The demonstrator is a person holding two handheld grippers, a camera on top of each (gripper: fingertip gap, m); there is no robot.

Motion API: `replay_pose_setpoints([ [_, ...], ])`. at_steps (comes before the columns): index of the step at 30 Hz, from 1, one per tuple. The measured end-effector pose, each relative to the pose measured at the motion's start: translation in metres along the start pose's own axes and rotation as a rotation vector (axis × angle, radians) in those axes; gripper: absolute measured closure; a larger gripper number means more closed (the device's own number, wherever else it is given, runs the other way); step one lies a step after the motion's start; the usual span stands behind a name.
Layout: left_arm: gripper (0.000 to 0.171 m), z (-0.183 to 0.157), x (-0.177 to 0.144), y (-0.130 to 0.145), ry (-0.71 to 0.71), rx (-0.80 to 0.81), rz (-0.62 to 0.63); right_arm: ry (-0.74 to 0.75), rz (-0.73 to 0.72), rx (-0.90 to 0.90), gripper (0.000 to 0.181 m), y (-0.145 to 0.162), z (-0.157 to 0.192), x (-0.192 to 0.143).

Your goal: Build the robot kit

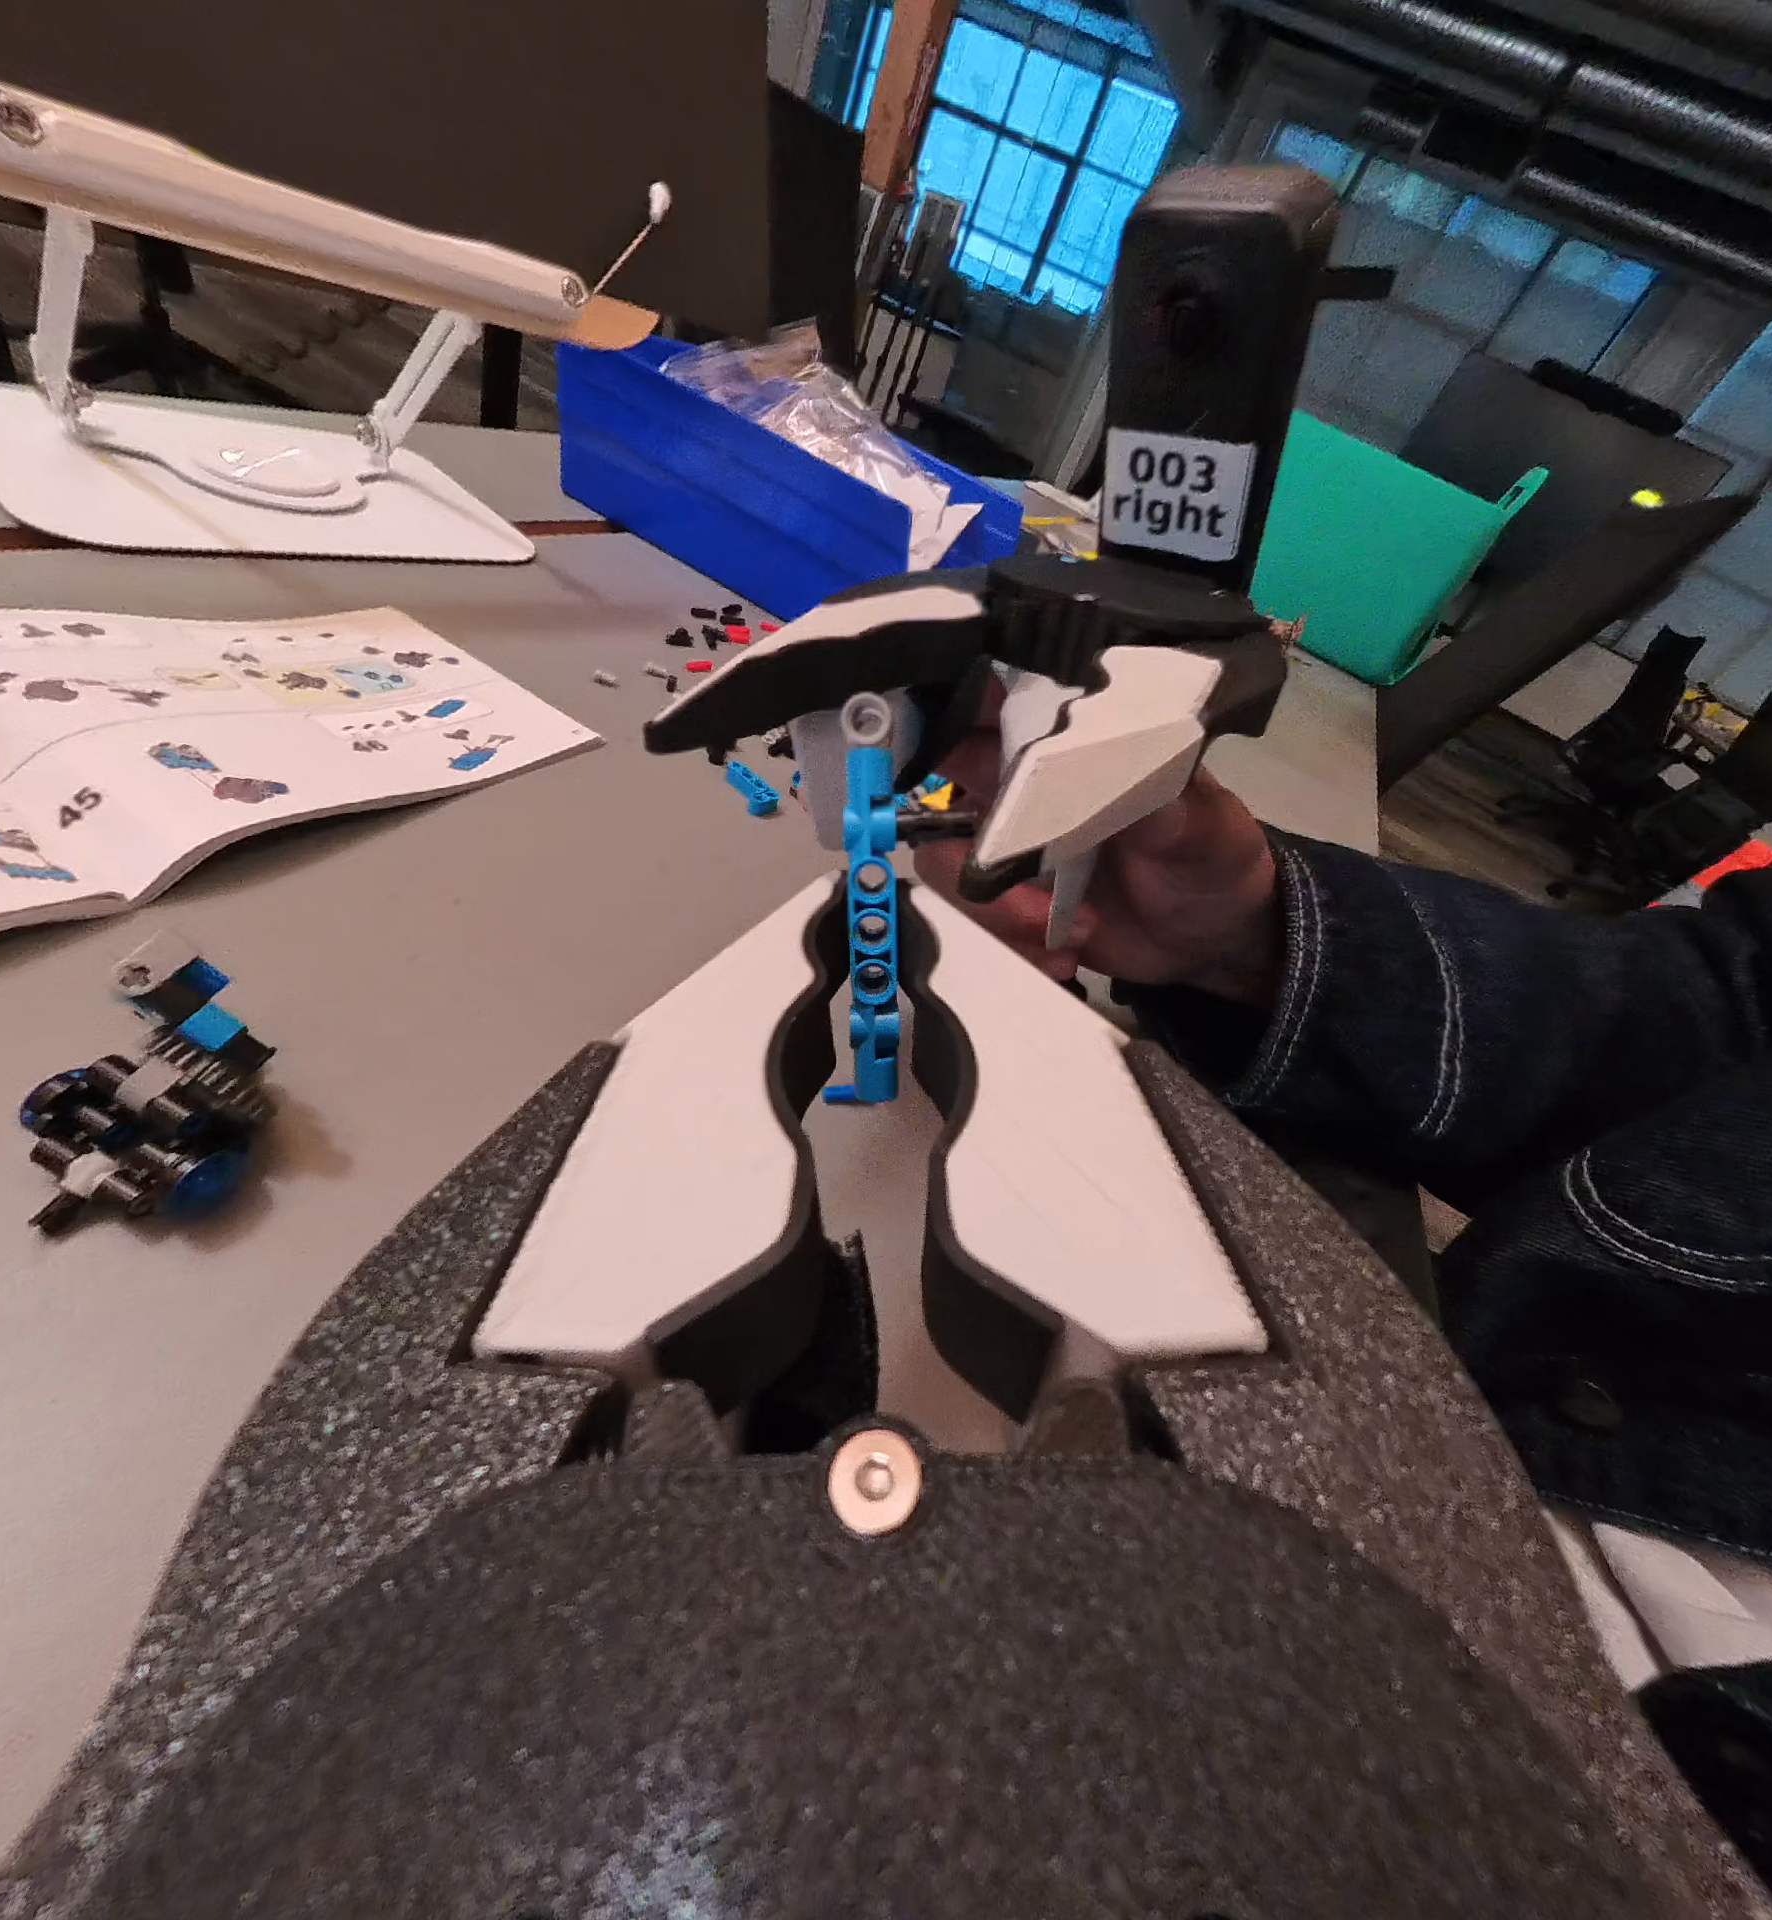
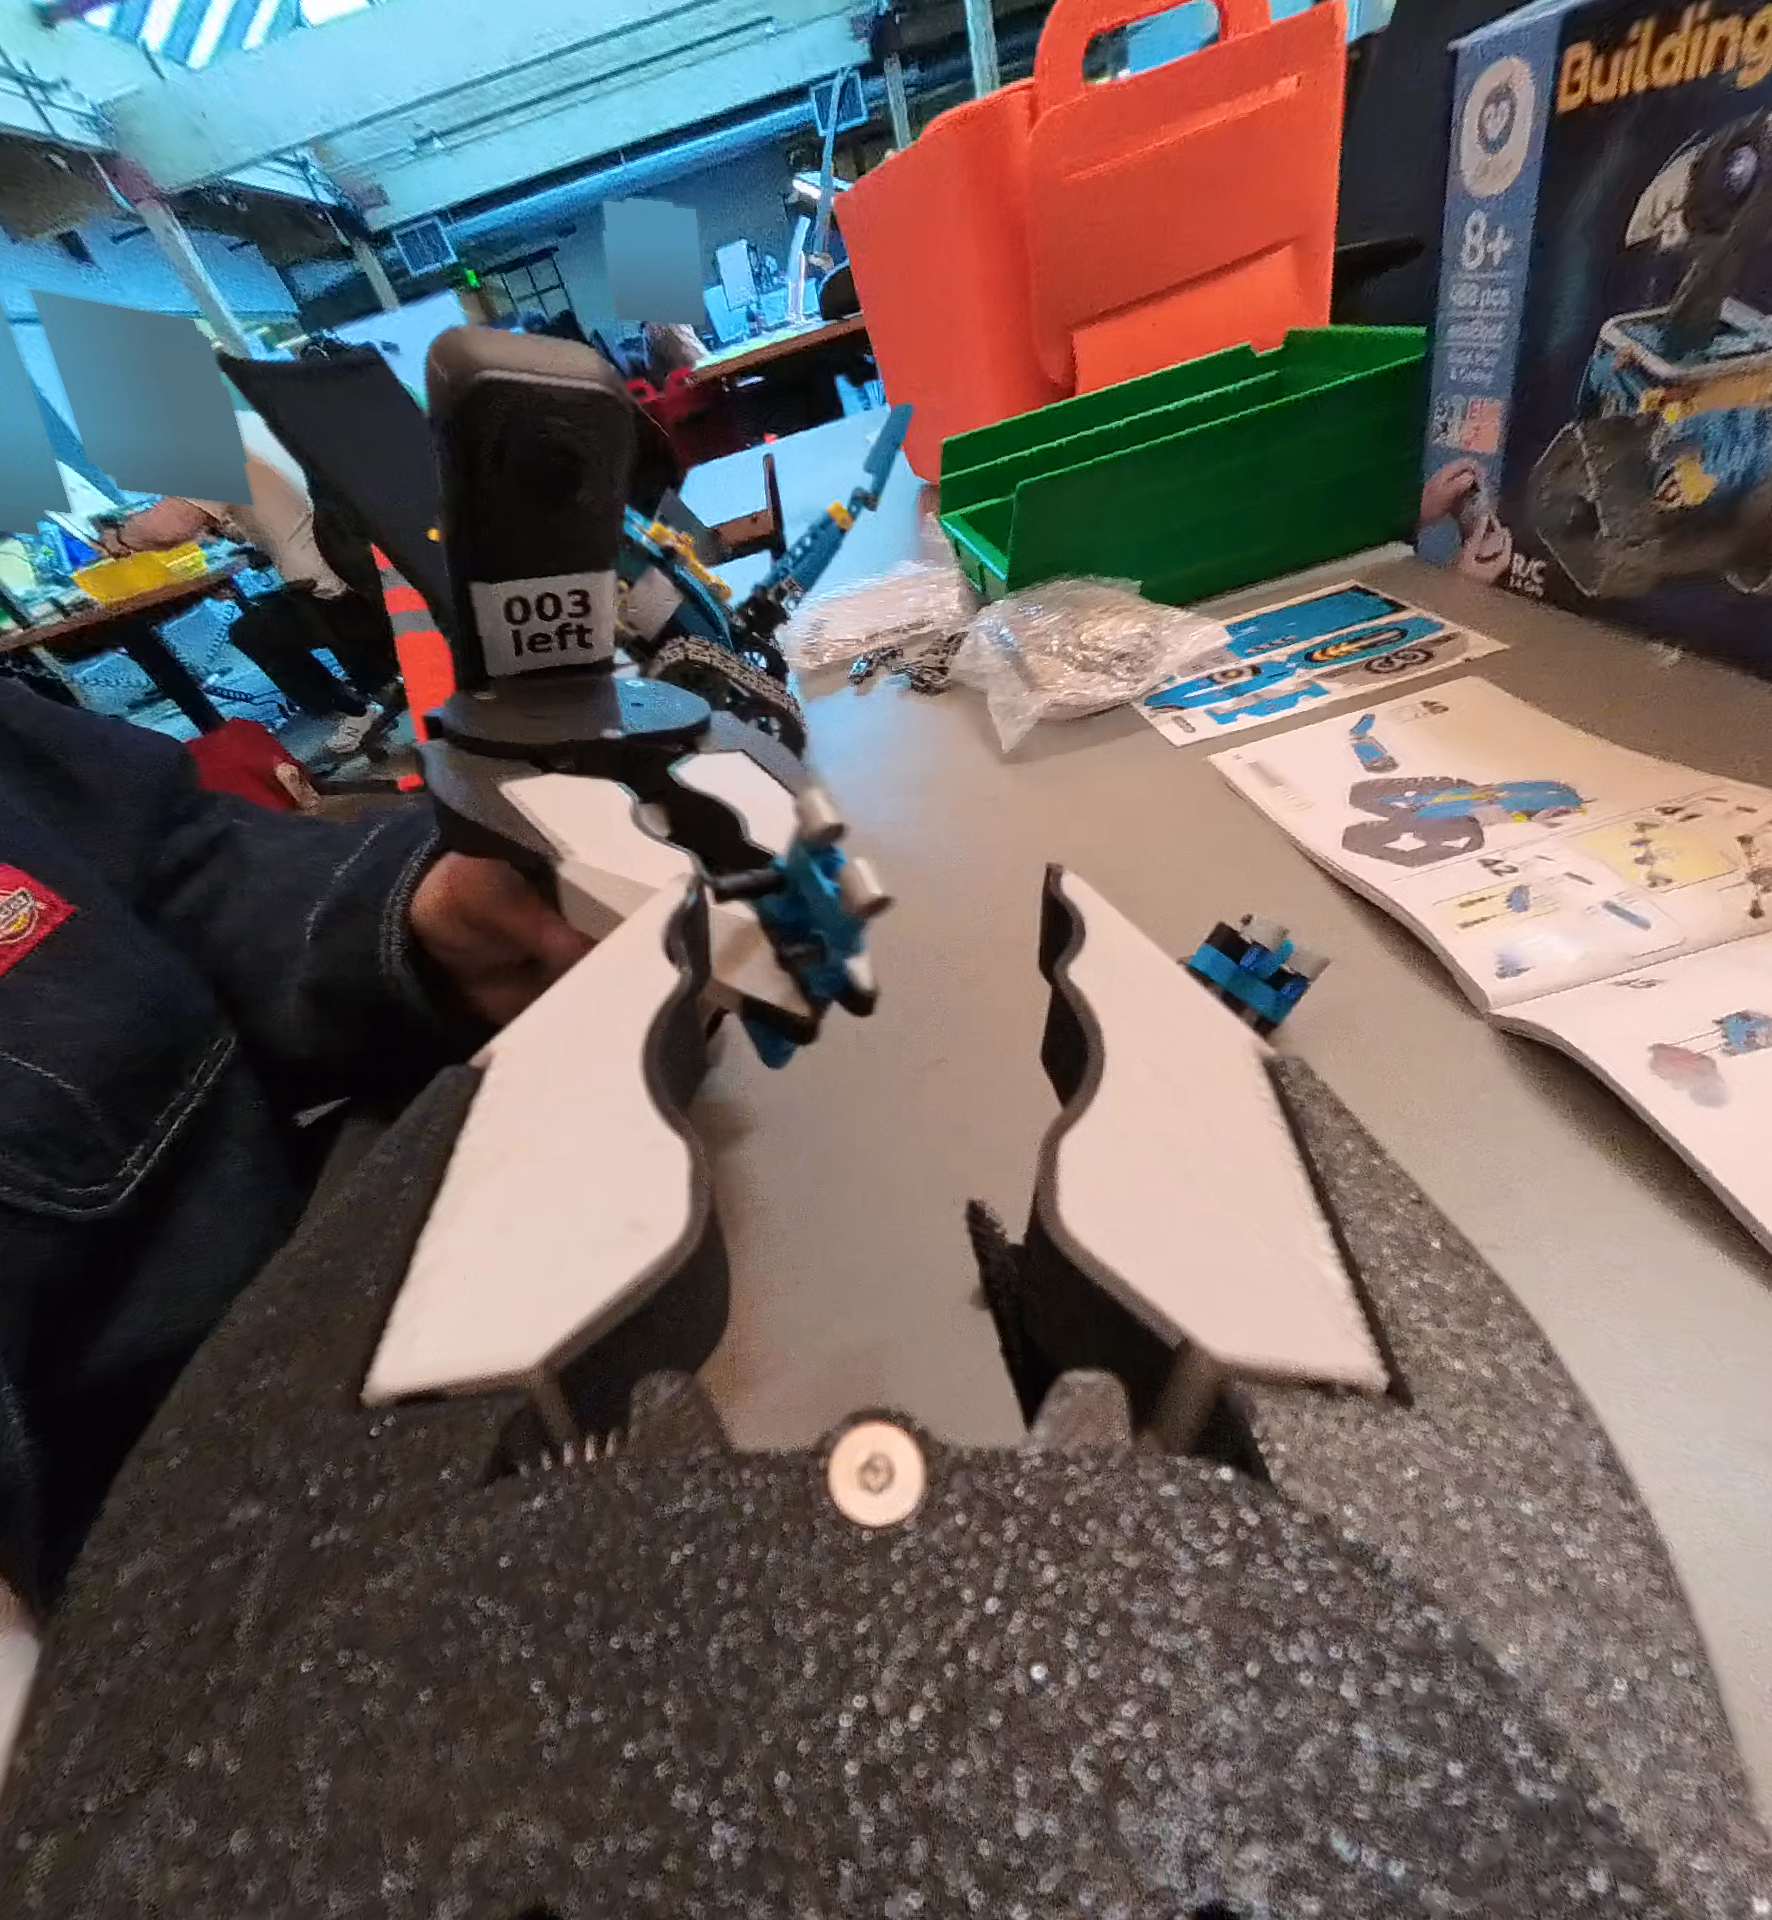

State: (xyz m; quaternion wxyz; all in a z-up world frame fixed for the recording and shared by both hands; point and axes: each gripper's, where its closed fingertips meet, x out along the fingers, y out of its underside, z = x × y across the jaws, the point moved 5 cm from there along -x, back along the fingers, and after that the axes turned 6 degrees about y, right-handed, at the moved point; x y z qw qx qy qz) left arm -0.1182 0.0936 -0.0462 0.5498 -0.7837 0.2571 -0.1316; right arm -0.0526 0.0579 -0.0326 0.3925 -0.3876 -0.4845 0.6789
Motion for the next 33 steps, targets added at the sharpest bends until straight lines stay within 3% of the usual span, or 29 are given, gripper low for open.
replay_pose_setpoints([
  [3, 0.165, -0.006, -0.001, -0.003, 0.036, 0.025, -0.022, -0.046, -0.011, 0.029, 0.115, 0.0, 0.002, 0.0],
  [6, 0.165, -0.014, -0.002, -0.007, 0.009, 0.152, -0.03, -0.116, -0.006, 0.121, 0.098, 0.002, 0.002, 0.003],
  [11, 0.165, -0.019, -0.002, -0.008, -0.003, 0.217, -0.032, -0.182, -0.031, 0.147, 0.118, -0.001, 0.008, 0.001],
  [15, 0.165, -0.023, -0.002, -0.009, 0.013, 0.24, -0.039, -0.212, -0.044, 0.127, 0.117, -0.003, 0.013, 0.0],
  [19, 0.165, -0.022, -0.002, -0.01, 0.01, 0.227, -0.046, -0.194, -0.028, 0.149, 0.109, -0.002, 0.008, 0.002],
  [21, 0.165, -0.021, -0.003, -0.011, 0.059, 0.161, -0.063, -0.187, -0.046, 0.104, 0.118, -0.006, 0.012, 0.001],
  [23, 0.165, -0.019, -0.005, -0.014, 0.106, 0.077, -0.1, -0.213, -0.085, 0.057, 0.139, -0.012, 0.02, -0.002],
  [27, 0.165, -0.015, -0.012, -0.02, 0.163, -0.022, -0.163, -0.321, -0.139, 0.18, 0.124, -0.02, 0.019, -0.015],
  [30, 0.165, -0.018, -0.01, -0.02, 0.178, -0.014, -0.154, -0.335, -0.148, 0.159, 0.148, -0.02, 0.02, -0.017],
  [33, 0.165, -0.021, -0.009, -0.019, 0.188, -0.007, -0.147, -0.356, -0.102, 0.178, 0.146, -0.014, 0.023, -0.011],
])
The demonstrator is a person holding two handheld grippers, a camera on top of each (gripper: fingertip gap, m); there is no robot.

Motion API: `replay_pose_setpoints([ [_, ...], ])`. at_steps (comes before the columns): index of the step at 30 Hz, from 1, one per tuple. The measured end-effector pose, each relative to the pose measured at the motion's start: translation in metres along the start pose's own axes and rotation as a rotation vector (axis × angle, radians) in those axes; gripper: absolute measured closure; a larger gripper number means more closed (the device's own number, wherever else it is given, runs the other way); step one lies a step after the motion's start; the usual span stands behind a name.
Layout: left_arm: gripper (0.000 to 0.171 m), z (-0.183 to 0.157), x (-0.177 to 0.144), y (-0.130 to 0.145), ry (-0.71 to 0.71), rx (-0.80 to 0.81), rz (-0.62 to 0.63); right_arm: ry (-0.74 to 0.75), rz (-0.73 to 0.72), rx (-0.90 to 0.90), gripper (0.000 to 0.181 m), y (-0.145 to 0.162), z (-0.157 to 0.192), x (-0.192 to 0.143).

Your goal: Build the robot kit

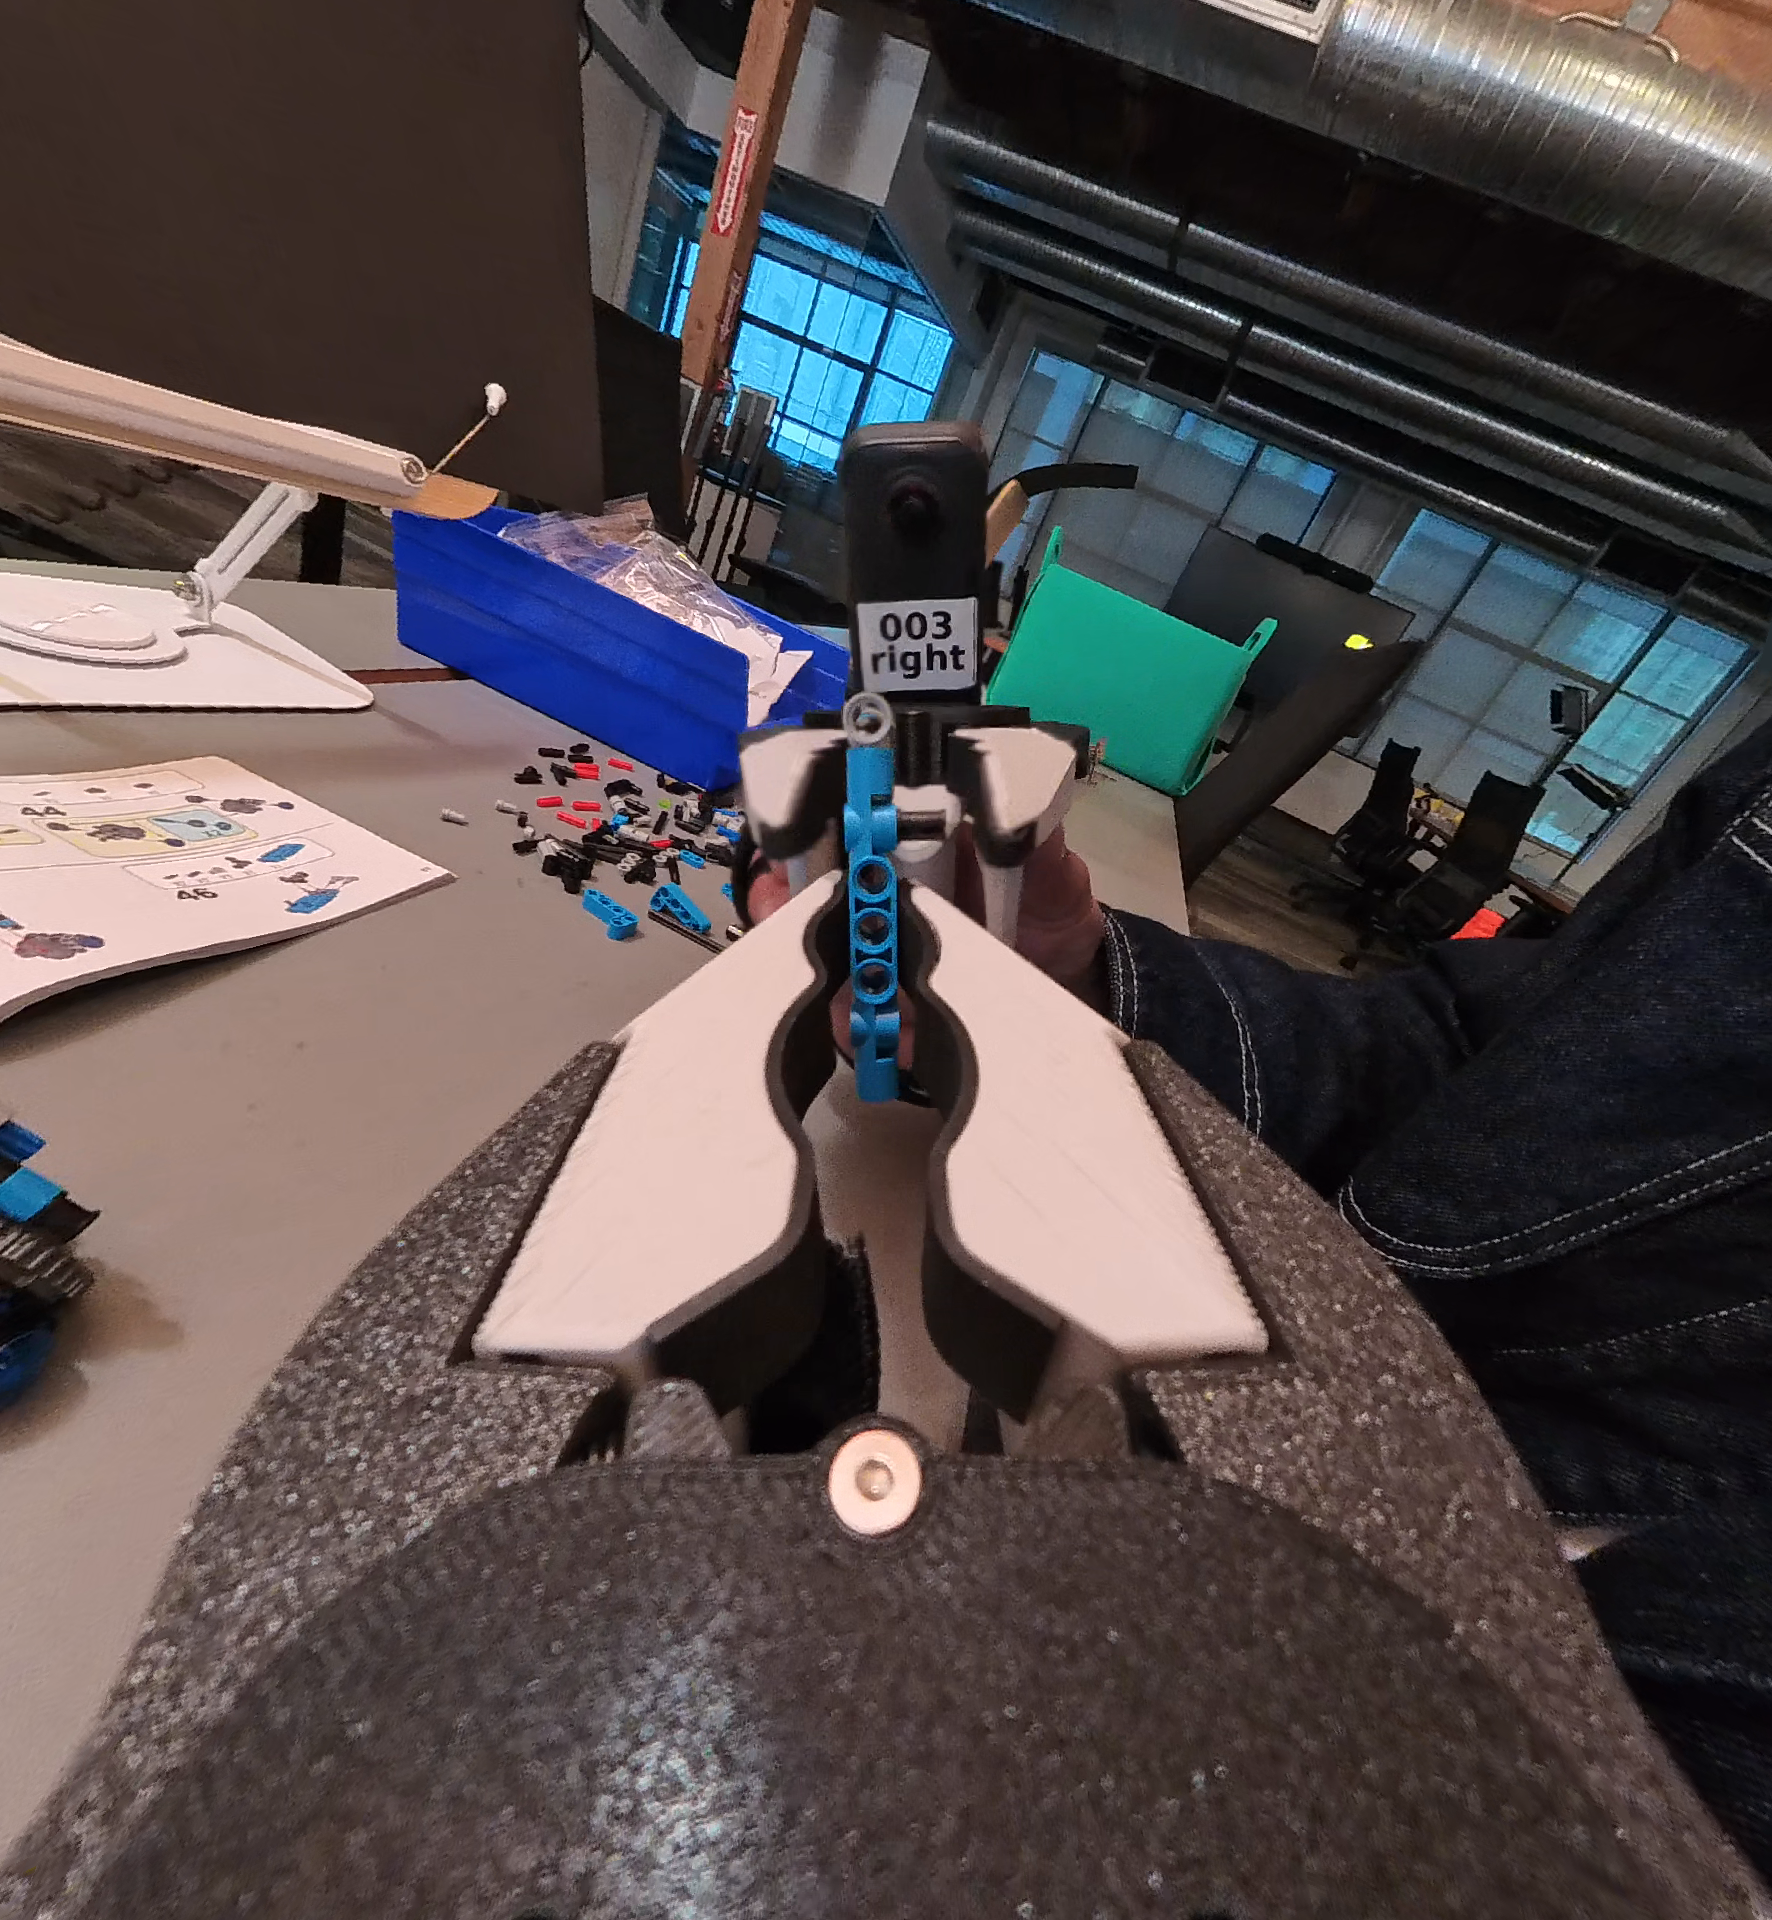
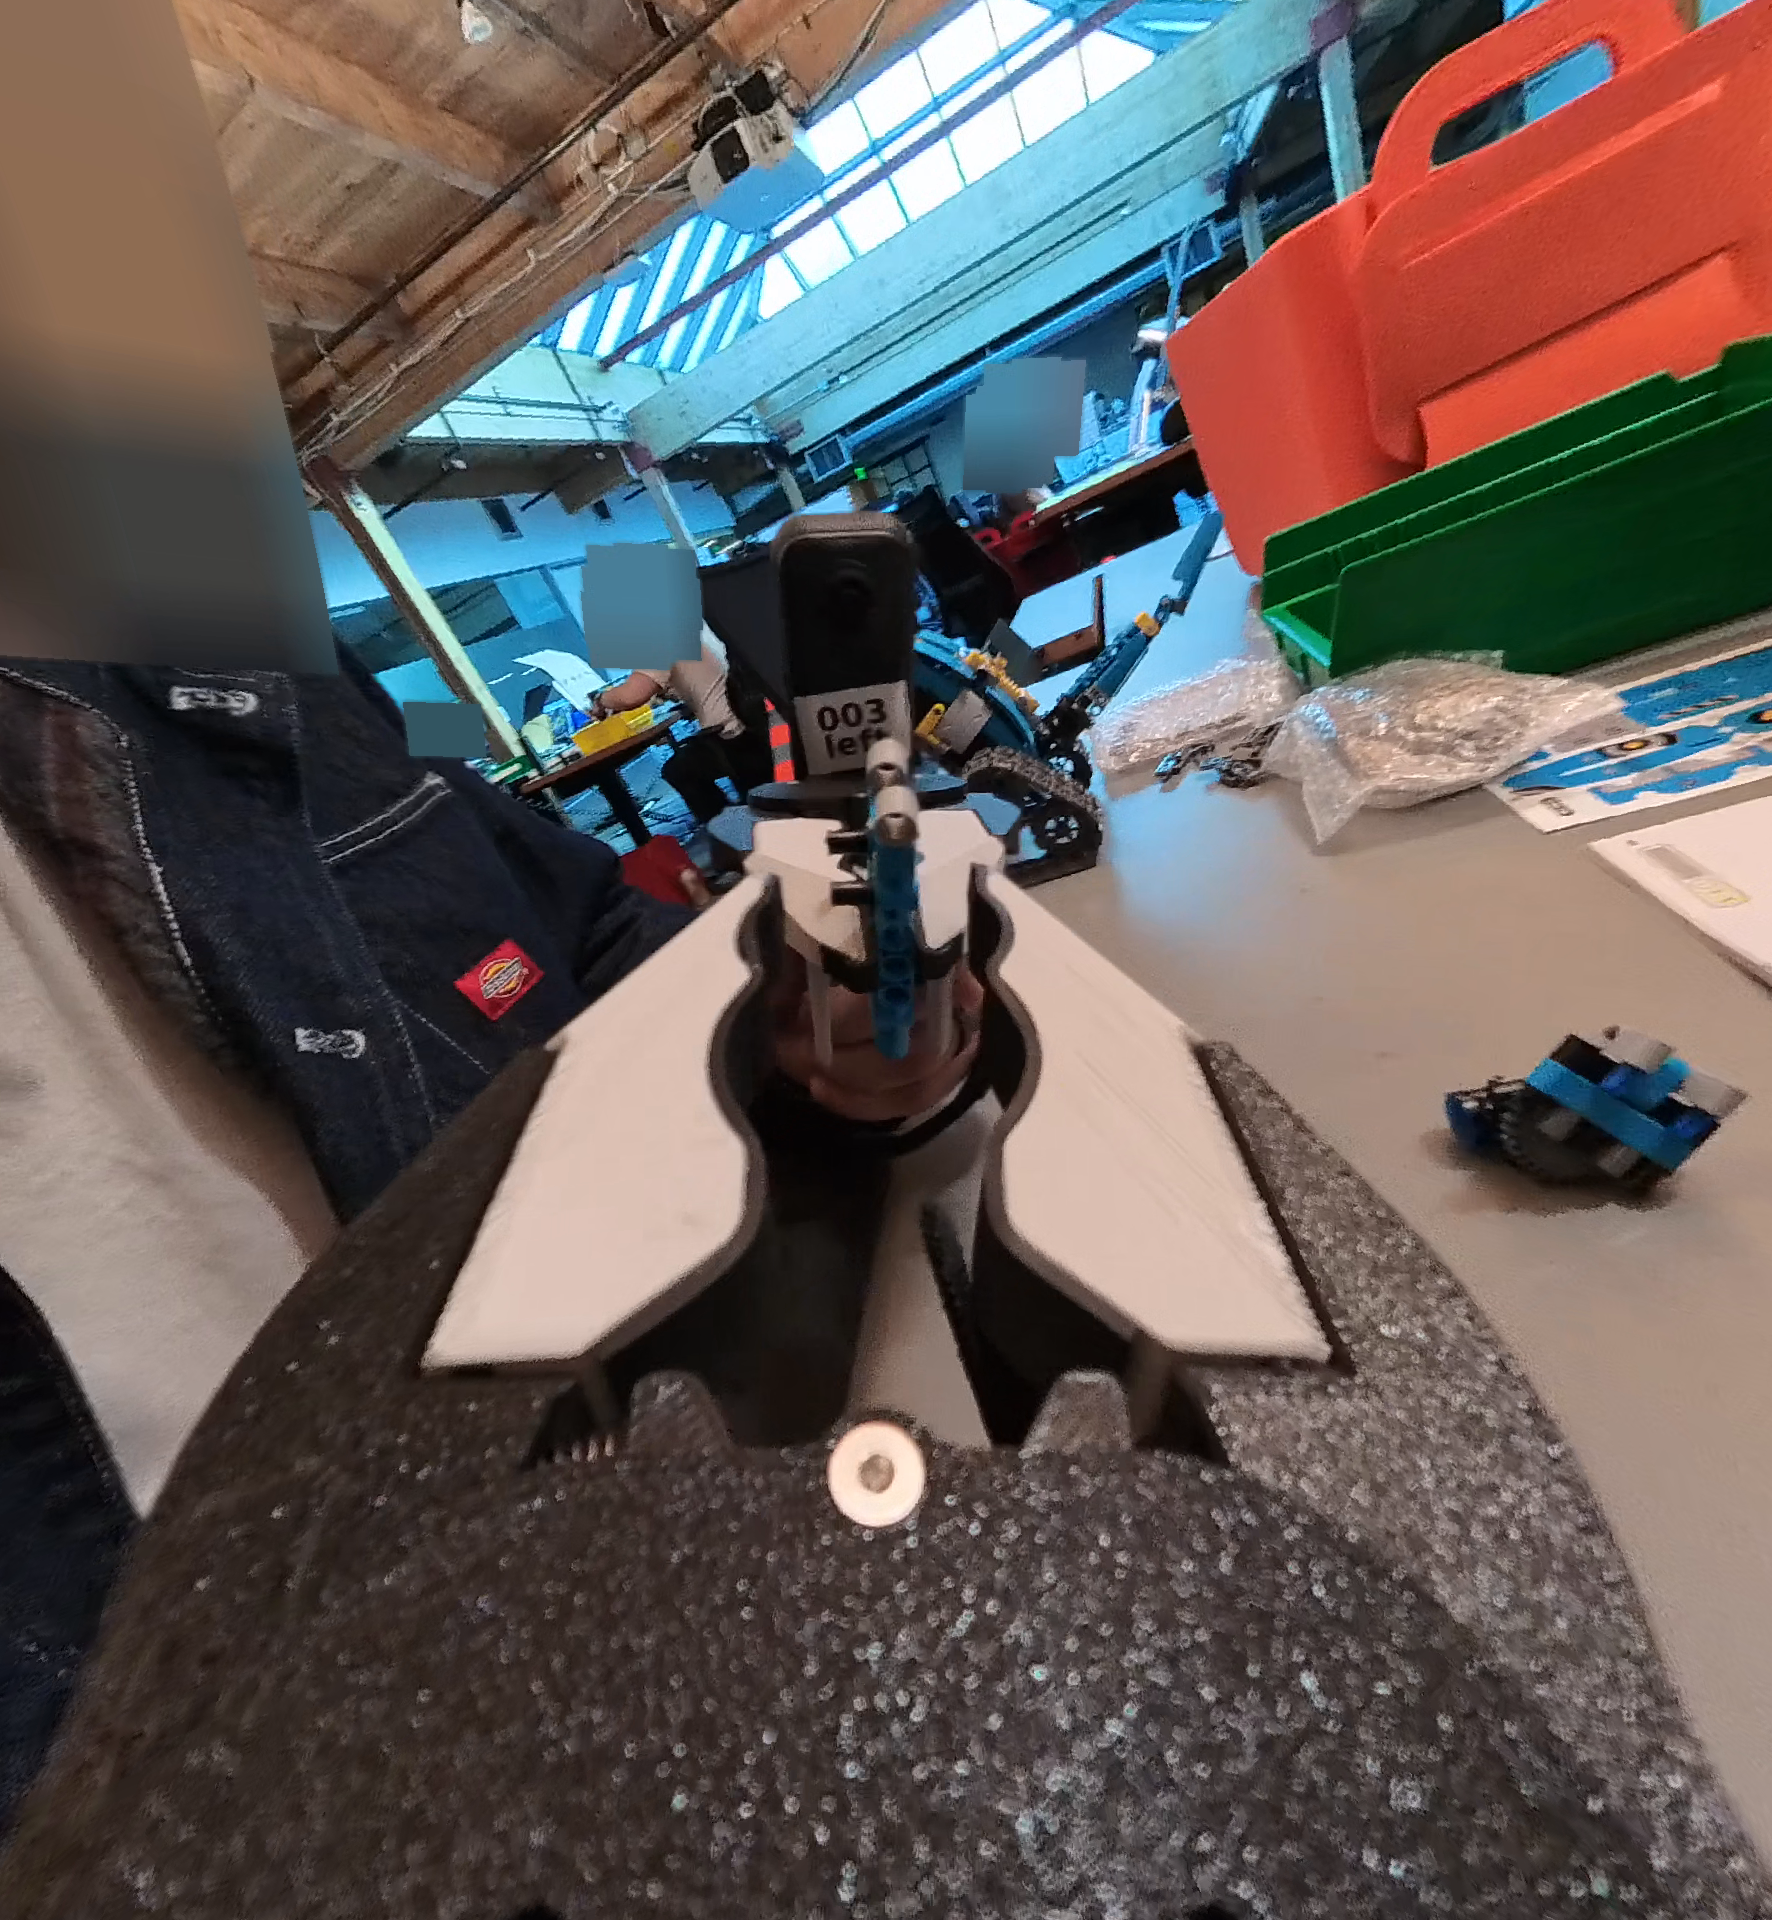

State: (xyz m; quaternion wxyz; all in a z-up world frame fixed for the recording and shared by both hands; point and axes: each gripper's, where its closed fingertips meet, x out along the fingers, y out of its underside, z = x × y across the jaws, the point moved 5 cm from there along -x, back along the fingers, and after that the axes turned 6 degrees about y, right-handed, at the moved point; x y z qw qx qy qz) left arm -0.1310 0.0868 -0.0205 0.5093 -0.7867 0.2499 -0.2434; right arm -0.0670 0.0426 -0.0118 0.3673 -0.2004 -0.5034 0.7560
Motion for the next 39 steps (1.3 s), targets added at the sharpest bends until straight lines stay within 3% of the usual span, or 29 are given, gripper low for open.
replay_pose_setpoints([
  [2, 0.165, -0.001, 0.0, 0.0, 0.001, 0.003, 0.003, 0.008, -0.002, -0.039, 0.166, 0.0, 0.002, 0.0],
  [9, 0.164, -0.002, 0.001, 0.002, 0.008, 0.012, 0.01, 0.027, 0.015, -0.113, 0.167, 0.001, 0.005, 0.0],
  [15, 0.163, 0.01, -0.003, 0.003, 0.036, -0.163, -0.023, 0.054, -0.011, 0.033, 0.166, -0.001, -0.008, -0.003],
  [19, 0.148, 0.02, -0.007, 0.002, 0.003, -0.213, -0.044, 0.098, -0.046, 0.104, 0.166, -0.007, -0.019, -0.018],
  [22, 0.153, 0.022, -0.008, 0.003, 0.017, -0.24, -0.045, 0.064, -0.077, 0.183, 0.166, -0.01, -0.021, -0.023],
  [23, 0.164, 0.022, -0.008, 0.003, 0.02, -0.241, -0.045, 0.081, -0.069, 0.188, 0.166, -0.009, -0.024, -0.023],
  [30, 0.164, 0.019, 0.001, 0.016, 0.031, -0.256, 0.045, 0.071, -0.061, 0.206, 0.165, -0.006, -0.024, -0.019],
  [35, 0.146, 0.023, 0.0, 0.016, 0.004, -0.268, 0.044, 0.074, -0.021, 0.212, 0.166, -0.001, -0.024, -0.016],
  [39, 0.149, 0.026, -0.004, 0.012, 0.016, -0.298, 0.006, 0.082, -0.004, 0.22, 0.166, 0.0, -0.025, -0.017],
])
